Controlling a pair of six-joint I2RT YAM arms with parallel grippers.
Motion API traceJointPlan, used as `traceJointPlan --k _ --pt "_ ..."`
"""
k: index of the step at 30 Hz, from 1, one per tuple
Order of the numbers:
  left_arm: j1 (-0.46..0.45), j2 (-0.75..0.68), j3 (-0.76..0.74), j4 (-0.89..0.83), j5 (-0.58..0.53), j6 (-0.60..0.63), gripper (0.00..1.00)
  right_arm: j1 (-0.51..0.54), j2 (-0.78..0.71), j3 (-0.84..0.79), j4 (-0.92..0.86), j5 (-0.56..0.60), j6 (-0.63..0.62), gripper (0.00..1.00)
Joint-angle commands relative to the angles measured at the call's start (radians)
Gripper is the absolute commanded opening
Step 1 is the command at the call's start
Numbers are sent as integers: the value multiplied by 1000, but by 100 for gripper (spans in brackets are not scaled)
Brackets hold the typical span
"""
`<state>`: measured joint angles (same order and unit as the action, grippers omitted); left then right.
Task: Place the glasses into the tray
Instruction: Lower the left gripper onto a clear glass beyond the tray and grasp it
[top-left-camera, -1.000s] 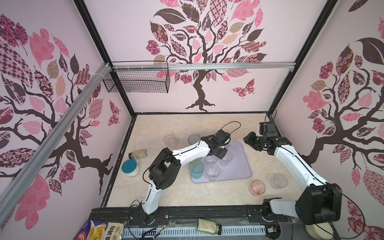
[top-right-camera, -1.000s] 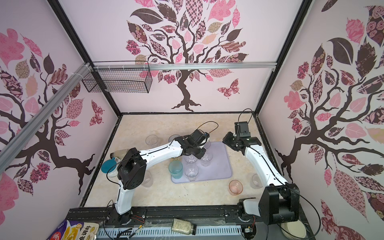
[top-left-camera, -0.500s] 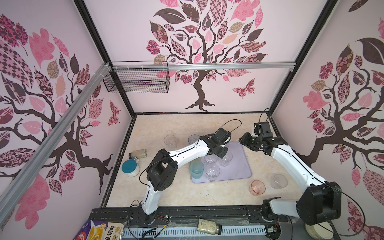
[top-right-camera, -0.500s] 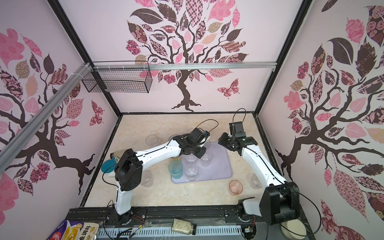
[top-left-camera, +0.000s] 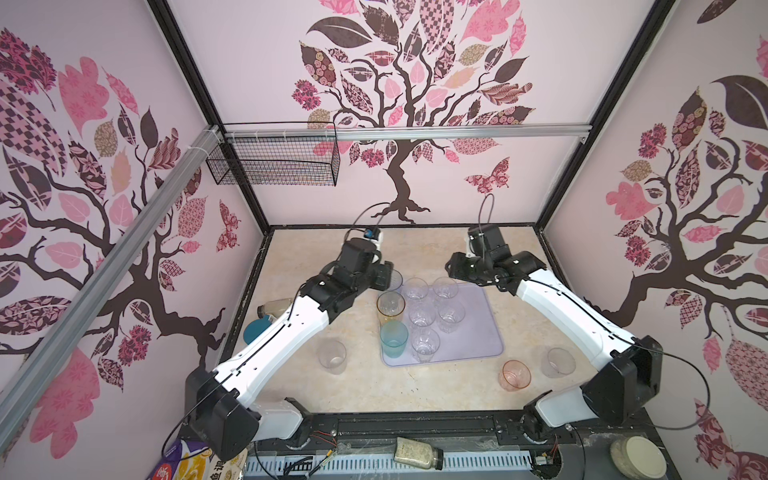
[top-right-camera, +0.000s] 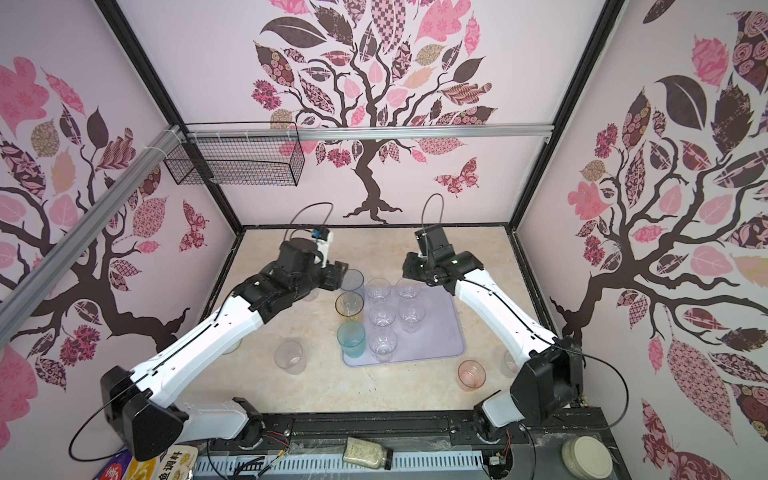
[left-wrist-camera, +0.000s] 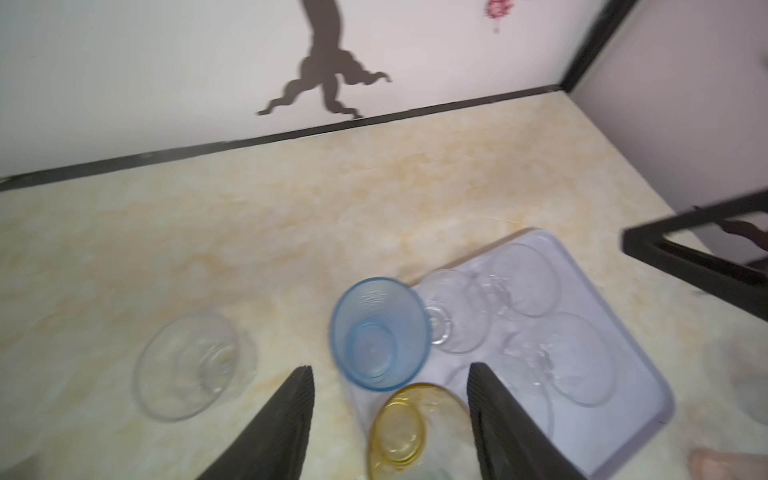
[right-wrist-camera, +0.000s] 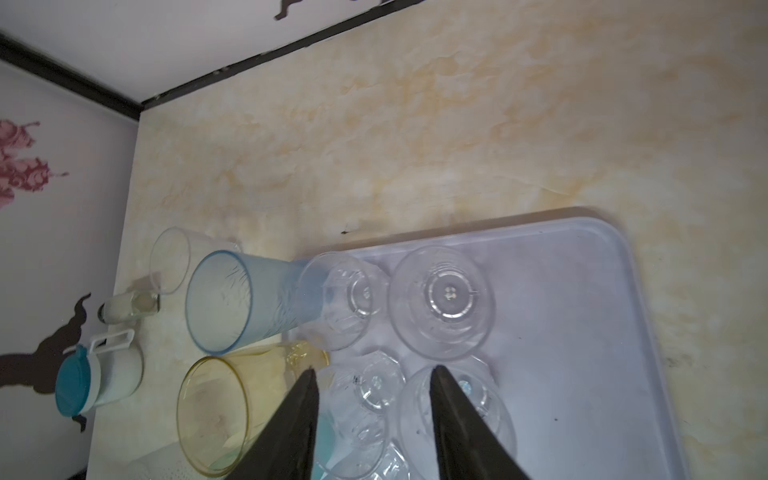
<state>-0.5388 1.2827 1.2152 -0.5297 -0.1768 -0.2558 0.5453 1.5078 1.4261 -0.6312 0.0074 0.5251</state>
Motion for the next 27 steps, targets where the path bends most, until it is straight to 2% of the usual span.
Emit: traceJointPlan --k 1,7,10,19,27 --pt "126 -73 -91 -61 -24 -71 65 110 97 134 -74 79 -40 47" --pt "386 -29 -142 -125 76 -124 62 209 213 260 -73 73 -51 47" --pt "463 46 -141 -115 150 -155 61 246 252 274 -93 71 -58 47" --pt "465 272 -57 -72 124 -154 60 252 215 154 -62 83 -74 47" --pt "454 380 19 -57 135 -149 53 252 195 117 -47 103 -101 48"
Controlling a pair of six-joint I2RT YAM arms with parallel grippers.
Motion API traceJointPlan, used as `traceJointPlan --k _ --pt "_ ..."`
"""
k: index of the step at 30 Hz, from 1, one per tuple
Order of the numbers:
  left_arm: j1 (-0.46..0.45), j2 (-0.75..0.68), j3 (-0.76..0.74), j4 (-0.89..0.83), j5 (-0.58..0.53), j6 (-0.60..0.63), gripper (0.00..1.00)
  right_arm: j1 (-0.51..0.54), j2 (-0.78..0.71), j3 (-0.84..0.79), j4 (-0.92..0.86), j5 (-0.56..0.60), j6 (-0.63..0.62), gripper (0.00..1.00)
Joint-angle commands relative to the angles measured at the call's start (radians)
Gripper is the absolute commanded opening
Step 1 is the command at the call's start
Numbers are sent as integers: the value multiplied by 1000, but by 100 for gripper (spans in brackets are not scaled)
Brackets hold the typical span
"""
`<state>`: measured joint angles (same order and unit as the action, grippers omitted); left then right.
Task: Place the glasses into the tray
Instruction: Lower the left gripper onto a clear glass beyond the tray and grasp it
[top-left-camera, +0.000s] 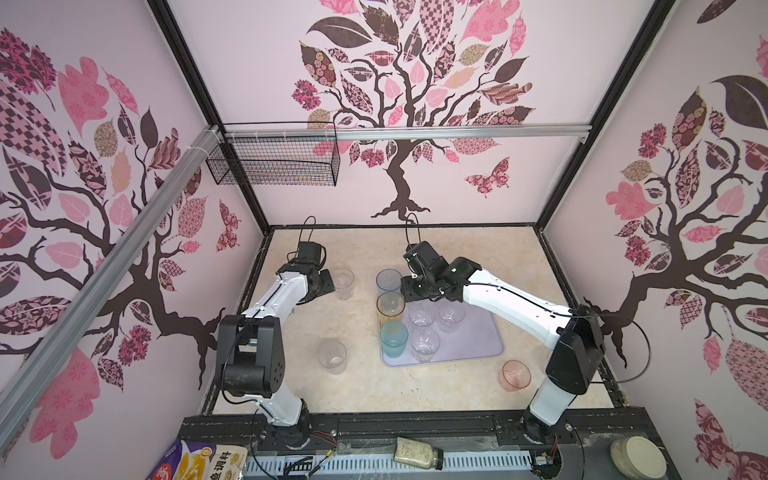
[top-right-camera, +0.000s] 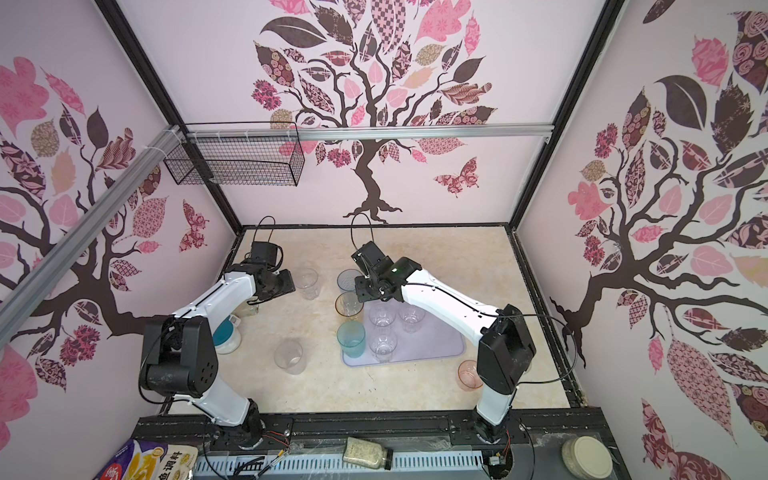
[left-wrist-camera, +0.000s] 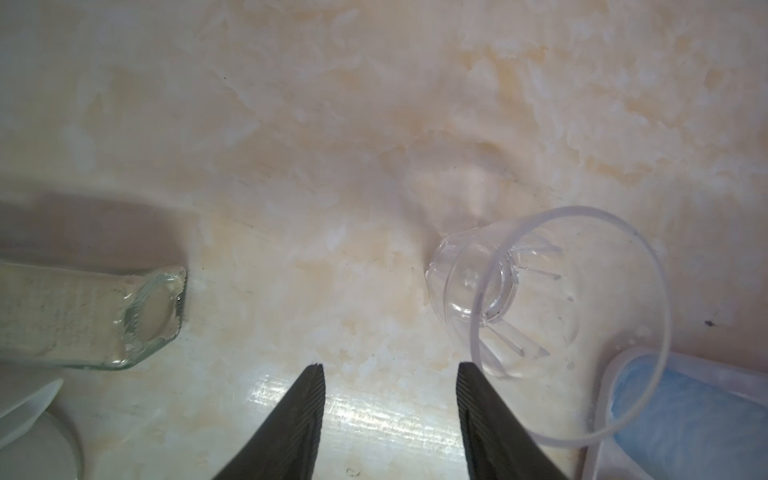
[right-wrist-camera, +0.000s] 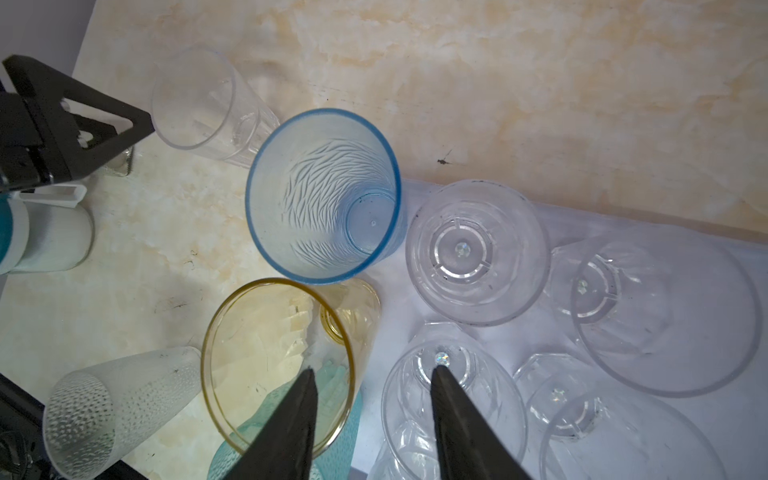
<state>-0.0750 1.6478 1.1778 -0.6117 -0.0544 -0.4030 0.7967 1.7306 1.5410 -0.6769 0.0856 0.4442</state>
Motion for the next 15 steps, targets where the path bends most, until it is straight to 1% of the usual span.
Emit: traceJointPlan --k 1,4,10,13,15 --pt "-13 20 60 30 10 1 52 0 -31 0 1 30 -20 48" --pt "-21 23 77 10 3 5 50 0 -46 -16 12 44 -21 48" --pt "-29 -24 93 10 -54 20 50 1 -65 -52 22 60 -27 48" --pt "-37 -10 110 24 -48 23 50 0 -64 -56 25 56 -27 48" --pt "-49 29 133 19 -41 35 50 0 -63 -54 26 54 -25 48"
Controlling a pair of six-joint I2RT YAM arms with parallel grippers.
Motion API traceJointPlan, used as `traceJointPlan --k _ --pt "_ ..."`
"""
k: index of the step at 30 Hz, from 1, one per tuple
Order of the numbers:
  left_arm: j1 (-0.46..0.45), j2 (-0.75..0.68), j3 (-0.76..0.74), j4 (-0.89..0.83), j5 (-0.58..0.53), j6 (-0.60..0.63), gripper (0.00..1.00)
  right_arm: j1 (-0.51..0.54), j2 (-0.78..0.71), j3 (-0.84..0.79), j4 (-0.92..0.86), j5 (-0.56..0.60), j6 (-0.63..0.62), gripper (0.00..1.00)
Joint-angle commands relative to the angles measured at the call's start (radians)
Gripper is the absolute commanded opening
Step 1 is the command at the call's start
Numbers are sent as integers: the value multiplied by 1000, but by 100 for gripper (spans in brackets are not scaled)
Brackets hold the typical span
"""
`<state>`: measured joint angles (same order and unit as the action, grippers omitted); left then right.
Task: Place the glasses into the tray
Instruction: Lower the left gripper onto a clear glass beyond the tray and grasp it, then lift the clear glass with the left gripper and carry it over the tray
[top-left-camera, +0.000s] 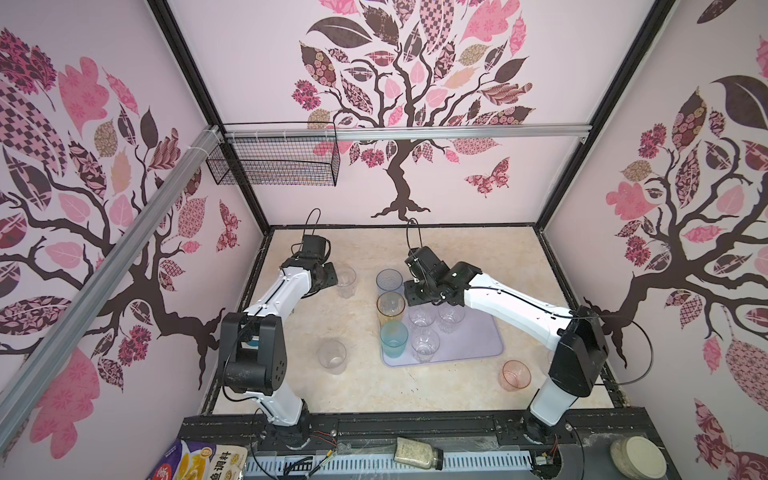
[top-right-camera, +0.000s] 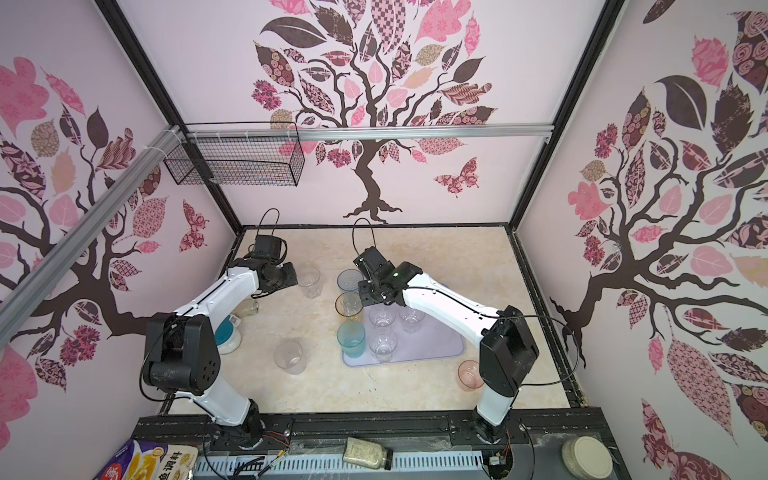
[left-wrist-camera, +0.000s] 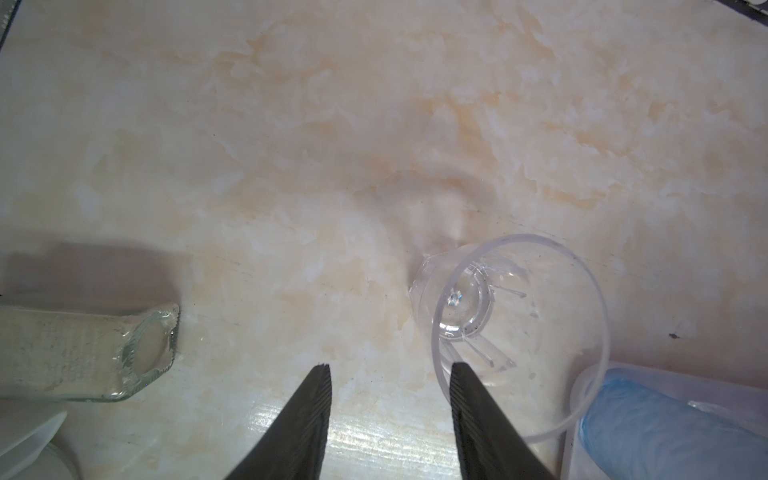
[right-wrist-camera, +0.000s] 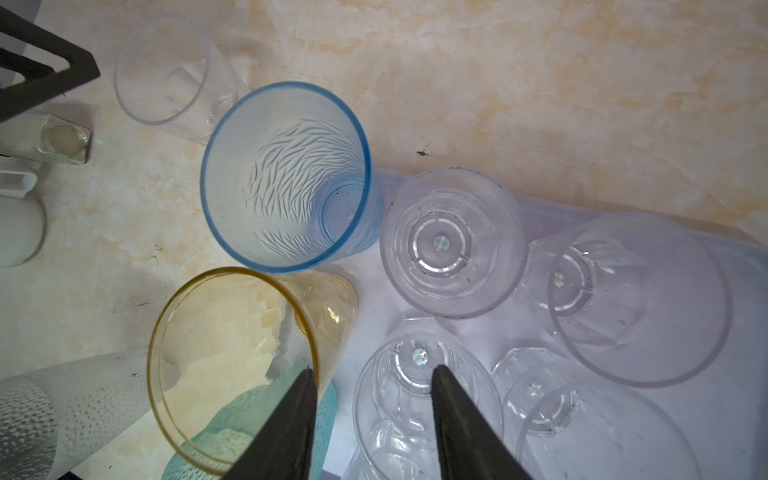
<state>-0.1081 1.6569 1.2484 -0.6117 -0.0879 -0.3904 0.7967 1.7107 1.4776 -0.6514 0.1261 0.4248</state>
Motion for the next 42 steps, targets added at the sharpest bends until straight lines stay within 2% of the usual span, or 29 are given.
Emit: traceJointPlan --k 1,7,10,18,22,29,35,38,42 --pt "-22 38 73 11 -7 29 50 -1 -43 11 -1 14 -6 48" --pt "-47 135 107 -19 -17 50 47 -1 -69 -6 -2 37 -8 48" --pt "-48 152 99 -17 -44 57 41 -1 -81 -24 1 42 -4 48" --pt "-53 141 85 -22 -58 57 8 -1 -94 -19 -10 40 9 48" --pt "-56 91 78 -44 -67 50 0 -12 -128 -36 -14 40 19 48" --pt "-53 -59 42 -72 -122 51 0 -126 -195 -94 4 -59 60 48" --pt "-60 -208 30 -99 -135 65 0 -191 -234 -121 39 -45 81 49" --pt "-99 -278 48 -109 -190 91 0 -232 -250 -132 60 -58 104 49" --pt "-198 -326 101 -111 -196 90 0 -302 -278 -159 80 -90 136 49"
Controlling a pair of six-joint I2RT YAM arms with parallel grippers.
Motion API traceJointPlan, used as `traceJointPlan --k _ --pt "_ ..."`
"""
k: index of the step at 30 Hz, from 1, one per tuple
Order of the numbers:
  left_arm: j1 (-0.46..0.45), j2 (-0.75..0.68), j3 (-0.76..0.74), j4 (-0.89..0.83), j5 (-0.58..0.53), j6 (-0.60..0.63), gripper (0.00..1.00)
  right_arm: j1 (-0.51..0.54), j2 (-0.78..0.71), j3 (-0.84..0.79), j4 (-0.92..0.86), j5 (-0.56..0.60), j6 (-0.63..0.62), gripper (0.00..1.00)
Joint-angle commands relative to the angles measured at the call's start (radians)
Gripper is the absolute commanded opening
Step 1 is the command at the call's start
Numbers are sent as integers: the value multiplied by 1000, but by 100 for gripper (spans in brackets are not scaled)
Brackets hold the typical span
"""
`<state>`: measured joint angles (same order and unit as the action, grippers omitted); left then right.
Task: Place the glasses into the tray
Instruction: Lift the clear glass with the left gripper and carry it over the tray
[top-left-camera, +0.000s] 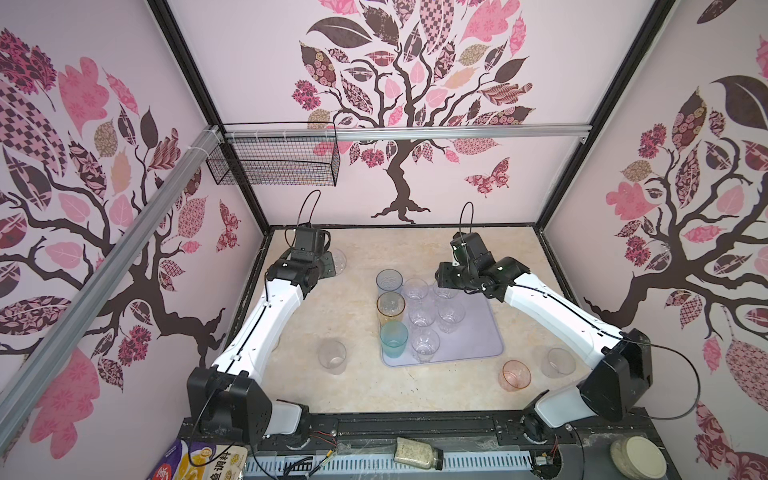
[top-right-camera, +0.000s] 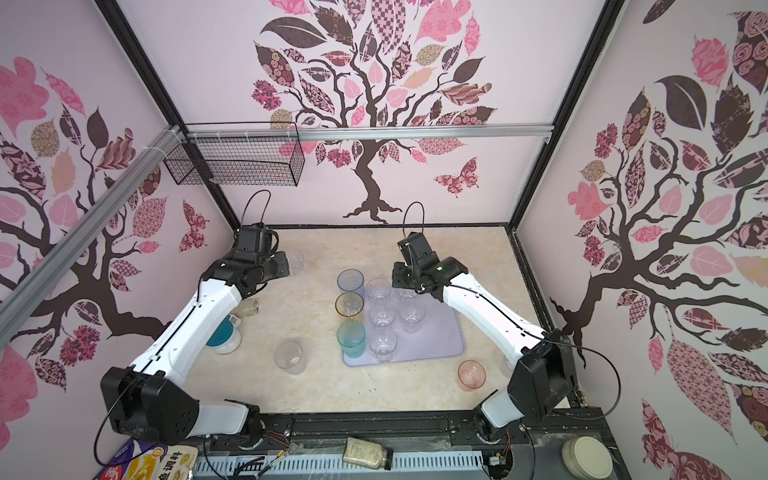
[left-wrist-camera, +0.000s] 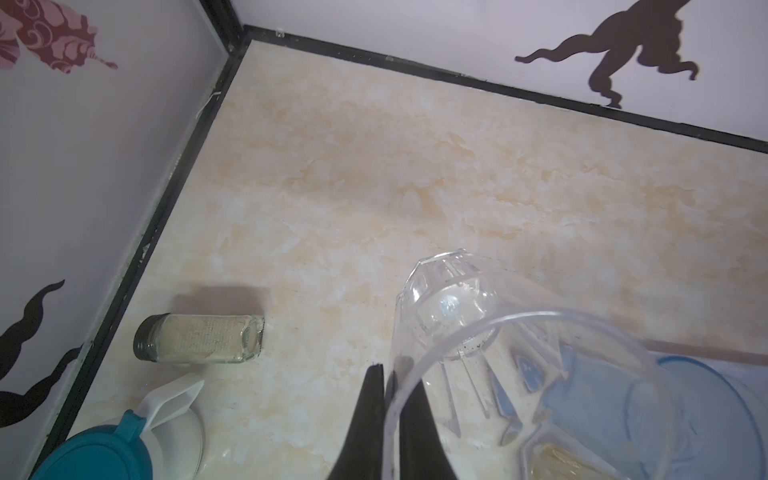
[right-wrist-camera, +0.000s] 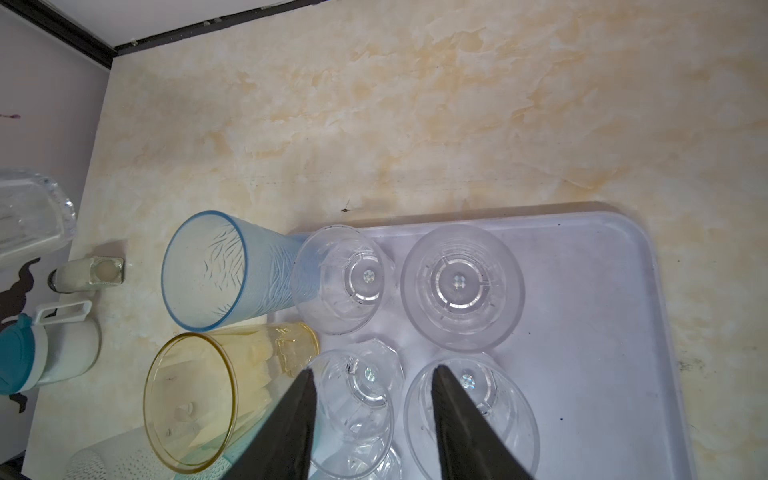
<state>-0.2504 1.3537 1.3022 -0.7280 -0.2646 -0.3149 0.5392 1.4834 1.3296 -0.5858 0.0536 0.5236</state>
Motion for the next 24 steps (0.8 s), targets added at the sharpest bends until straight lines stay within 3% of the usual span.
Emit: traceJointPlan --k 1,10,13,17,24 --pt "-100 -20 71 5 -19 14 0 -67 -58 -23 17 -20 49 49" --pt "-591 160 223 59 102 75 0 -327 -171 -218 78 -124 199 50" --pt "-701 239 240 77 130 73 0 -352 -188 -232 65 -83 203 51" --pt "-776 347 266 50 177 81 0 -361 -192 -227 65 -61 200 52" --pt "-825 430 268 50 192 82 0 -361 -193 -246 80 -66 194 51"
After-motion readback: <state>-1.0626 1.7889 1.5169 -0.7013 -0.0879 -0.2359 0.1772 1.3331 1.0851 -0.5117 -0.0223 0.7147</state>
